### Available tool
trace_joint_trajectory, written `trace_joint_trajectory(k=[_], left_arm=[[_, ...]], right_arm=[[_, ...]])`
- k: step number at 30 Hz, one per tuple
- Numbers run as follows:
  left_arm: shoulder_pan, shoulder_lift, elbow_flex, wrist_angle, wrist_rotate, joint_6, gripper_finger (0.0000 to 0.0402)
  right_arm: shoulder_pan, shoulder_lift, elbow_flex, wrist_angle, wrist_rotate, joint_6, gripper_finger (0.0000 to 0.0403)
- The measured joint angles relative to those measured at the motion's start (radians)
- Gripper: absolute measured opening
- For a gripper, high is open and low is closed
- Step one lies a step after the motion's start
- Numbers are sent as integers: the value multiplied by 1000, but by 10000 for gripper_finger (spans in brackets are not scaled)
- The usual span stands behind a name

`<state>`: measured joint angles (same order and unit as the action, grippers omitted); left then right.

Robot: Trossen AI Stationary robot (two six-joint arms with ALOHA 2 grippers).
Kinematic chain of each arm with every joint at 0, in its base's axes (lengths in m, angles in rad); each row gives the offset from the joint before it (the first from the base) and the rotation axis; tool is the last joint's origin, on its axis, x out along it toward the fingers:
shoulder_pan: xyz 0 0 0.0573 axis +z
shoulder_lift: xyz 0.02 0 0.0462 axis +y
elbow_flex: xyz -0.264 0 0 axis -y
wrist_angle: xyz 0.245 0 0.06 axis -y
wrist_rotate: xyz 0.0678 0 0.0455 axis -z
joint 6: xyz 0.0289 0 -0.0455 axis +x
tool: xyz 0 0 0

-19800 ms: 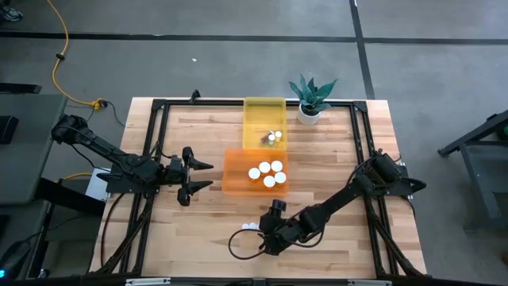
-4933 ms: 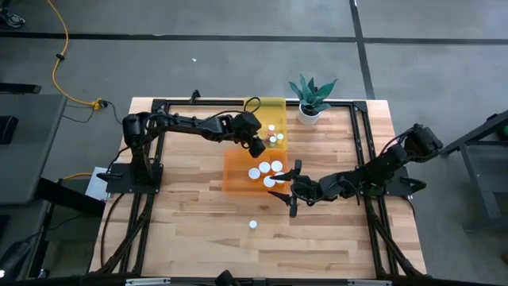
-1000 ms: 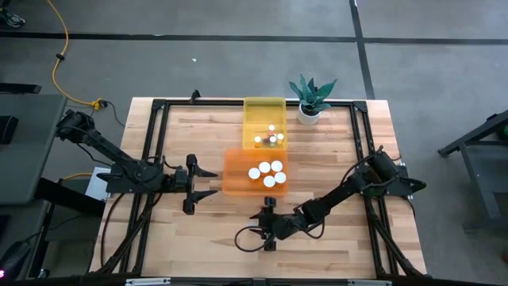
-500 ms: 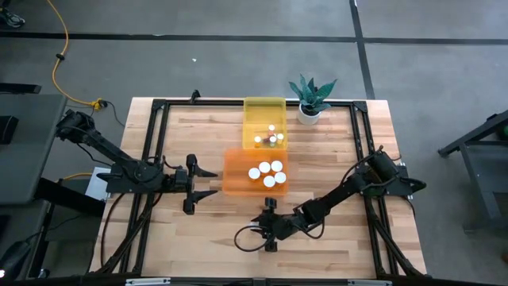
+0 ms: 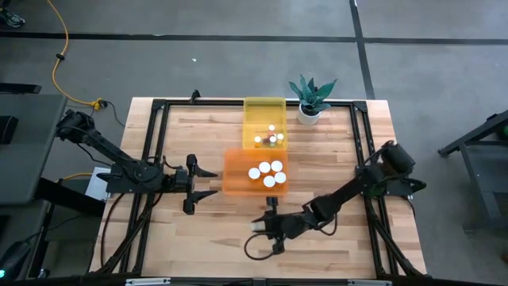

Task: Pick and place medicine bottles into bin by pill shape (circle, oval)
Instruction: Put the small yellow pill bottle into the yellow bin

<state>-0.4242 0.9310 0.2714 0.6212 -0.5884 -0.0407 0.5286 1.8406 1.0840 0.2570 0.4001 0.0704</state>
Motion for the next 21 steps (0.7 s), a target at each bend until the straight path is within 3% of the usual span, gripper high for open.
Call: trace_joint_trajectory(k=[4,10,16,21], left_arm=[[0,0,0,0,0,0,237],[0,0,0,-1,0,0,237],[0,0,0,-4,0,0,237],[0,0,0,-4,-3,0,237]], right_arm=[[-38,-78,-28,-76,85,-44,97],[-184,-230,-131,-65,106,-96,98],[-444,-344,-193,-80,151,-142,98],[-683,-309,-200,-107,148,-18,99]])
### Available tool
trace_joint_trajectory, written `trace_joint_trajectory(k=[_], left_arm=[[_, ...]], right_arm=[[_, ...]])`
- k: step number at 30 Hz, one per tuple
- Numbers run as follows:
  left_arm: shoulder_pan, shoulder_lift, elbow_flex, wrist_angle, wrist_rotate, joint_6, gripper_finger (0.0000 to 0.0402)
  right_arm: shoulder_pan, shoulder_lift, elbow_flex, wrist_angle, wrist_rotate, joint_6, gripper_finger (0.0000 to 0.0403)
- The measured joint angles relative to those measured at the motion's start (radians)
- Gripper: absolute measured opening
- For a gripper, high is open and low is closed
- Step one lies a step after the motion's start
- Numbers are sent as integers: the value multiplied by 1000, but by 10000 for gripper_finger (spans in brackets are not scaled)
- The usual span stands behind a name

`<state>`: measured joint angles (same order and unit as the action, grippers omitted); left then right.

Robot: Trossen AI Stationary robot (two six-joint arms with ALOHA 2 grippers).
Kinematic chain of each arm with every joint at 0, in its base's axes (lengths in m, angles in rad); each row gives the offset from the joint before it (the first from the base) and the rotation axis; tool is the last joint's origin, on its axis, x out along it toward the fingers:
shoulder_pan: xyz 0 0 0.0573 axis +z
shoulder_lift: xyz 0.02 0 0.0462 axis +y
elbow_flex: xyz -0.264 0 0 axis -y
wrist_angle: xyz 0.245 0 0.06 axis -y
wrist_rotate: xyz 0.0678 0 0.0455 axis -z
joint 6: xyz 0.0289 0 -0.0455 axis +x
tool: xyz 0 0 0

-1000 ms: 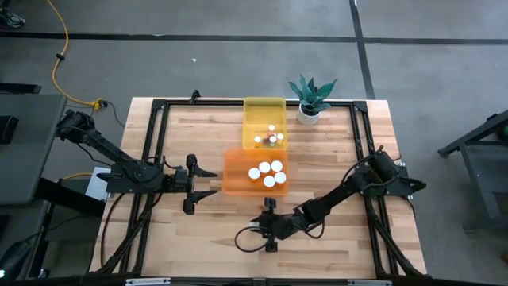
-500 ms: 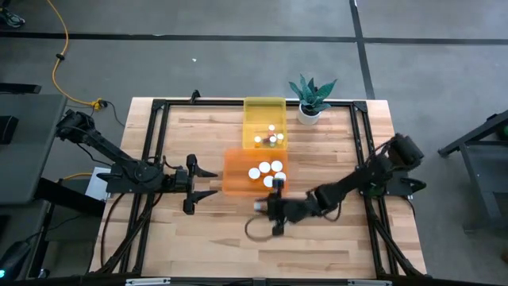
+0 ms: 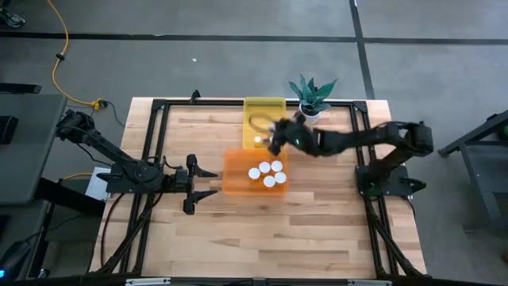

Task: Pick and place medicine bottles into bin by pill shape (circle, oval)
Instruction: Put the small yellow pill bottle into the yellow bin

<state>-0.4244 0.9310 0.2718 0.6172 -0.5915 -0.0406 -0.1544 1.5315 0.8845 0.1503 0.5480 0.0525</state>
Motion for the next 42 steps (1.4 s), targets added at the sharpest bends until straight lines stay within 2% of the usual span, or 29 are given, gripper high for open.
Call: trace_joint_trajectory(k=[4,8,13,16,24,31,42], left_arm=[[0,0,0,1,0,0,237],[0,0,0,0,0,18,237],[0,0,0,-1,0,18,237],[0,0,0,0,0,18,237],[0,0,0,0,0,18,237],[0,0,0,1,0,18,237],[0,0,0,1,0,18,237]], right_arm=[[-121,83,0,-2,-55,117,99],[-166,166,5,63,-80,177,99],[-169,213,5,131,-10,209,99],[-165,224,-7,82,7,229,99],[-159,217,-3,111,-15,214,99],[-170,215,0,102,-47,281,101],[-193,249,0,70,-68,367,136]])
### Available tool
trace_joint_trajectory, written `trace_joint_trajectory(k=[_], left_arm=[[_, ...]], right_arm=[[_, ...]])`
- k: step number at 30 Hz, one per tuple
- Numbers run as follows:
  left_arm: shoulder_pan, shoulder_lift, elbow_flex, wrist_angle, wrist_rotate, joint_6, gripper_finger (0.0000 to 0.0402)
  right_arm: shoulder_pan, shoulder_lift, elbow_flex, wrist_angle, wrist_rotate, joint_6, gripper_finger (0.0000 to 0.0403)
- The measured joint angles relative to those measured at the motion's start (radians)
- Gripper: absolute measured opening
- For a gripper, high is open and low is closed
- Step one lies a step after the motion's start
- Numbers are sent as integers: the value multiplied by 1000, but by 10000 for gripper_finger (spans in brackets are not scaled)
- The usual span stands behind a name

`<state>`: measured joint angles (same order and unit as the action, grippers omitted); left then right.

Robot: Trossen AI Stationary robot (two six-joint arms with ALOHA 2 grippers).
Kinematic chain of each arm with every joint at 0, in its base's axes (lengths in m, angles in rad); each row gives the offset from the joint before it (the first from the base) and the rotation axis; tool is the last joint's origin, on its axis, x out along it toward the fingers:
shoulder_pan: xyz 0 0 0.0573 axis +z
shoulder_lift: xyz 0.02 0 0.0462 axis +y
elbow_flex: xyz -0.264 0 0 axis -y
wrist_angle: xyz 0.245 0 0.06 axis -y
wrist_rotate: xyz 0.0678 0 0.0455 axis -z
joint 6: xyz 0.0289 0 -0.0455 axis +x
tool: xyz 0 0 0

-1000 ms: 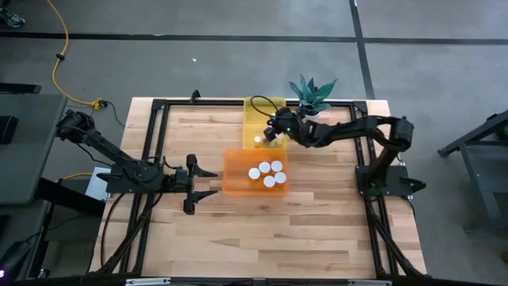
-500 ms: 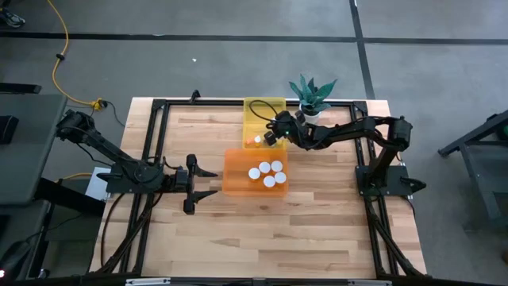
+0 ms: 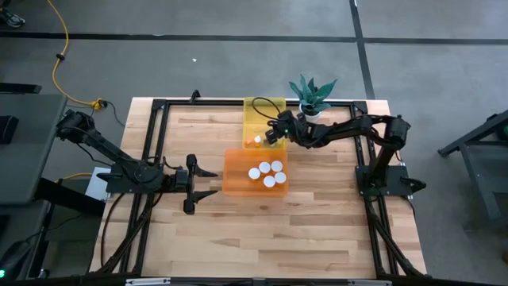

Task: Pick and place medicine bottles into bin by pill shape (circle, oval)
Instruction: Put the small yellow pill bottle into the yellow bin, then return to Home Position

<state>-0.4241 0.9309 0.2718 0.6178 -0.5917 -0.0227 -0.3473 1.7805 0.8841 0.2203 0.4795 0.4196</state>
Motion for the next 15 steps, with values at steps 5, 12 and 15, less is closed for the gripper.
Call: trace_joint_trajectory(k=[5,12,15], left_arm=[[0,0,0,0,0,0,237],[0,0,0,0,0,13,237],[0,0,0,-1,-7,18,237]], right_arm=[[0,8,0,-2,-2,-1,158],[0,-36,0,-6,-13,-63,206],[3,-108,0,-23,-22,-103,219]])
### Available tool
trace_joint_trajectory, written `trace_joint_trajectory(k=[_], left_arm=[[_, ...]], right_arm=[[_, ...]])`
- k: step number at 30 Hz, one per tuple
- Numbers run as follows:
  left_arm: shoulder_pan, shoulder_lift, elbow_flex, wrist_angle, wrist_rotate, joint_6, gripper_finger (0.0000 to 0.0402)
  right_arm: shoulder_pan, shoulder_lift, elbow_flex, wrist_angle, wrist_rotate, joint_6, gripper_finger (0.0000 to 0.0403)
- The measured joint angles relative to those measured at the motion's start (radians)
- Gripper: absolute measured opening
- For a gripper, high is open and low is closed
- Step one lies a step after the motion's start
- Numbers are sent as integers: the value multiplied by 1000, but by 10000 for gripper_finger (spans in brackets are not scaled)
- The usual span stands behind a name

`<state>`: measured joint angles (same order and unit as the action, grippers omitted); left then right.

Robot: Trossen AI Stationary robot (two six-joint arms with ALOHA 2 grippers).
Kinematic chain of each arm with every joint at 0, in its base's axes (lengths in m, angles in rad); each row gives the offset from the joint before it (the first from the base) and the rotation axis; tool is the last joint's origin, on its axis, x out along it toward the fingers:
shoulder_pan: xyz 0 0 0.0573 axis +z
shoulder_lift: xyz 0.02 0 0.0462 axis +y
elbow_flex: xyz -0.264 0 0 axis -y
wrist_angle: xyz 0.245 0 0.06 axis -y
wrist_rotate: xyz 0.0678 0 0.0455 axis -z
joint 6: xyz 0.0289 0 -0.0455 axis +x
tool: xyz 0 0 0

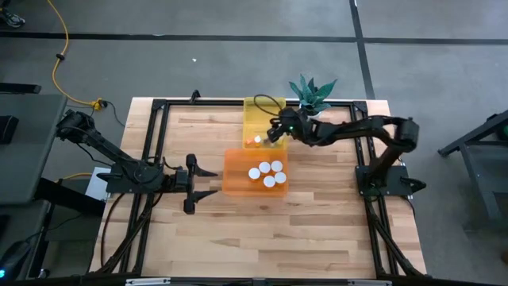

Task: Pick and place medicine bottles into bin by pill shape (circle, oval)
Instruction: Return to Home Position

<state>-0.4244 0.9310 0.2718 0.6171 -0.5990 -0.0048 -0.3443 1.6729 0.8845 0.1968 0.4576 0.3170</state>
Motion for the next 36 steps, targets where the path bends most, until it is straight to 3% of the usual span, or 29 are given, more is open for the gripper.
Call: trace_joint_trajectory(k=[6,10,18,23,27,29,33,36], left_arm=[[0,0,0,-1,-57,1,237],[0,0,0,1,-71,-3,237],[0,0,0,12,-118,-5,237],[9,-2,16,13,-246,72,236],[53,-68,90,-109,-317,189,227],[93,-133,146,-257,-297,203,211],[223,-273,258,-619,-112,102,155],[314,-363,266,-771,13,25,91]], right_arm=[[134,-158,-9,-49,-34,-129,222],[305,-209,-128,140,-45,-196,222],[578,-224,-385,724,-49,-283,222],[648,-224,-409,833,-39,-355,222],[661,-224,-402,827,-23,-362,222],[661,-224,-402,824,-21,-360,222],[659,-224,-402,824,-22,-342,222],[659,-224,-402,823,-22,-341,222]])
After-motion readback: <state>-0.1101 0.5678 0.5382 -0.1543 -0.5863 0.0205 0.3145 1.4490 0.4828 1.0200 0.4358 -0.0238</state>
